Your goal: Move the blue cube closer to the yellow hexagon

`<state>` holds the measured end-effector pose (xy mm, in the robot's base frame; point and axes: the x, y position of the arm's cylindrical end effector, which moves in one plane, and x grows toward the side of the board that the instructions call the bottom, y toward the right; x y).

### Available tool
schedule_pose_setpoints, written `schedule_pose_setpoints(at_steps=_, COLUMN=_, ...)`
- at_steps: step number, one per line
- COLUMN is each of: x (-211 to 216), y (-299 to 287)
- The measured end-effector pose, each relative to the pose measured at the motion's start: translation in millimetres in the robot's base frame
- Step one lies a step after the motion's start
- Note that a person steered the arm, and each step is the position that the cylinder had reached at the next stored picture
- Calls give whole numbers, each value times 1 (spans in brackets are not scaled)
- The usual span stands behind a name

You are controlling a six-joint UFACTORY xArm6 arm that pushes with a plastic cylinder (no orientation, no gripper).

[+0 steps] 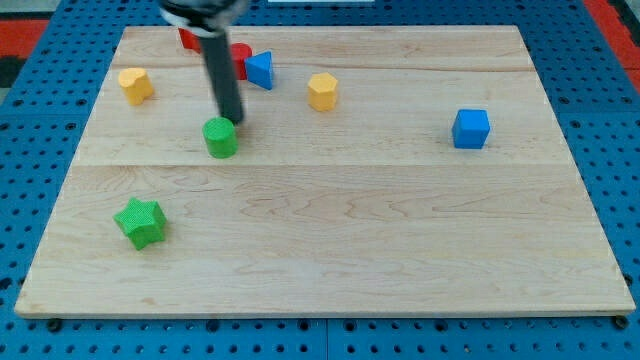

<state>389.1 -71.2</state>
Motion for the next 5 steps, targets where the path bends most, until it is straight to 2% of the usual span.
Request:
schedule_pose_setpoints(at_steps=2, x=84, y=192)
schedule_pose_setpoints(at_steps=3, x=68, y=265)
schedule_pose_setpoints(at_steps=4, x=45, y=267)
schedule_pose_setpoints(at_steps=5, x=7, y=234)
